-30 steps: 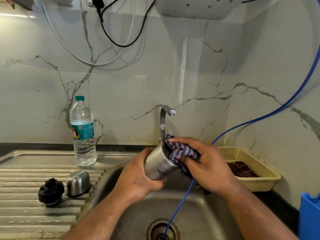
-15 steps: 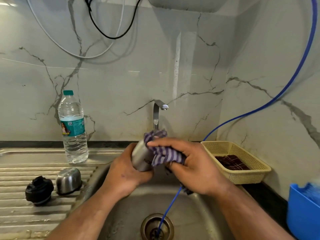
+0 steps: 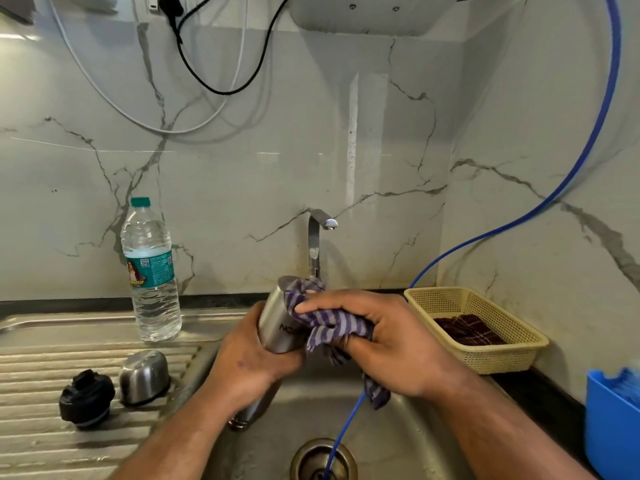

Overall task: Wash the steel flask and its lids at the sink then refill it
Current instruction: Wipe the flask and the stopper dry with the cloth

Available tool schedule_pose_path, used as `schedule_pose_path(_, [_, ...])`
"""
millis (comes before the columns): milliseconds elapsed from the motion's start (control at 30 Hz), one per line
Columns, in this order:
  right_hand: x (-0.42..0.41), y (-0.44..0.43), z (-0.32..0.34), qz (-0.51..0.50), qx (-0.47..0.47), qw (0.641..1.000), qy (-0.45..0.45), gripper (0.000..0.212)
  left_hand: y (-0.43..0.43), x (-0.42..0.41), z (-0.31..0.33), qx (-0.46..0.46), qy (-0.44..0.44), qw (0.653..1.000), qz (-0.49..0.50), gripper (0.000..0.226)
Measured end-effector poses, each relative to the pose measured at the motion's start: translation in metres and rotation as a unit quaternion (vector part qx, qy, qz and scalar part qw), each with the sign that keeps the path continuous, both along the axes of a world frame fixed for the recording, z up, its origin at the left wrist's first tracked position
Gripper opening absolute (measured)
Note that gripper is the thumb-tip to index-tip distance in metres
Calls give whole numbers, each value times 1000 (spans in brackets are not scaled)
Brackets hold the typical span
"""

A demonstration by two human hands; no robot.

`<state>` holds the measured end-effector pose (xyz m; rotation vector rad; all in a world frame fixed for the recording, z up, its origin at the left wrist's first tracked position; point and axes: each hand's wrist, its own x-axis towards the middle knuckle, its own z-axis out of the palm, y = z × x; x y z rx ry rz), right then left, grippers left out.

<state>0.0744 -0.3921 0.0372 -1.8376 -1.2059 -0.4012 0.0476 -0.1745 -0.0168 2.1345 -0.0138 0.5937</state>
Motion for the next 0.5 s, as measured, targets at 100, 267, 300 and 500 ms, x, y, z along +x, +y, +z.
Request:
schedule_pose_path(100, [5,-1,-3,-49,52,997,22,52,-7,-4,6,37,12,999,-17,61])
schedule_pose_path(267, [4,5,-5,-27,120,990,71,41,-14,-5,9,-32,38,996,-72,60])
schedule_pose_path(300, [2,8,-5,-10,134,987,82,42,-14,-6,10,-66,41,993,-91,64])
schedule_pose_path(500, [-4,22,-17,42,92,992,81,62,-31,-18,22,-337,34,931,-133,84])
